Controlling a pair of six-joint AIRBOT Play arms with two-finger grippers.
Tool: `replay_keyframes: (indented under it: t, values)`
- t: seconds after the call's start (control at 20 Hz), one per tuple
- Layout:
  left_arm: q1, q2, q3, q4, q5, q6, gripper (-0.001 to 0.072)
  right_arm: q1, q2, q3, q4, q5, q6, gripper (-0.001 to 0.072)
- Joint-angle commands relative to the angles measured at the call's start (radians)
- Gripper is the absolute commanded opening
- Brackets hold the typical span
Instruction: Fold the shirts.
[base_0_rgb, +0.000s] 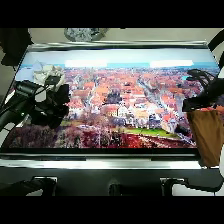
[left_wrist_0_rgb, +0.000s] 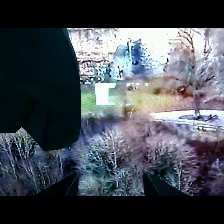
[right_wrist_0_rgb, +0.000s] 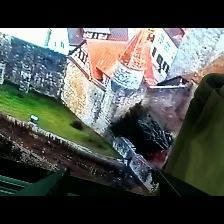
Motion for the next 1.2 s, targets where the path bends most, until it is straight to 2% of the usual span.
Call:
replay_keyframes:
  t: [0.0, 0.15, 0.3, 0.55, 0.6, 0.65, 0.75, 0.85, 1.0, 1.15]
  values:
    - [0.0, 0.001, 0.0, 0.0, 0.0, 0.0, 0.0498, 0.001, 0.001, 0.0, 0.0, 0.0, 0.0, 0.0631]
    - [-0.001, 0.001, -0.001, 0.0, 0.005, -0.001, 0.0498, 0.001, 0.001, 0.0, 0.0, 0.0, 0.0, 0.0631]
    - [0.005, -0.017, 0.0, 0.0, 0.119, 0.0, 0.0498, 0.001, 0.001, 0.0, 0.001, -0.016, 0.001, 0.0631]
    - [0.009, -0.039, 0.0, 0.013, 0.19, 0.0, 0.05, 0.001, 0.001, 0.0, -0.002, -0.182, 0.0, 0.0633]
    - [0.015, -0.042, 0.0, 0.046, 0.261, 0.0, 0.0581, 0.001, 0.001, 0.0, -0.002, -0.237, 0.0, 0.0633]
    - [0.029, -0.043, 0.002, 0.085, 0.332, -0.005, 0.072, 0.001, 0.001, 0.0, 0.0, -0.292, 0.0, 0.0632]
    - [0.124, -0.089, 0.085, 0.089, 0.334, -0.011, 0.072, 0.001, 0.001, 0.0, 0.01, -0.363, 0.037, 0.0631]
    - [0.28, -0.177, 0.22, 0.001, 0.277, -0.03, 0.072, 0.001, 0.001, 0.0, 0.039, -0.389, 0.068, 0.0631]
    - [0.519, -0.306, 0.346, -0.2, 0.229, -0.148, 0.072, 0.001, 0.0, 0.0, 0.051, -0.375, 0.068, 0.0631]
    - [0.612, -0.401, 0.343, -0.275, 0.2, -0.148, 0.072, 0.001, 0.0, 0.0, 0.053, -0.381, 0.068, 0.0631]
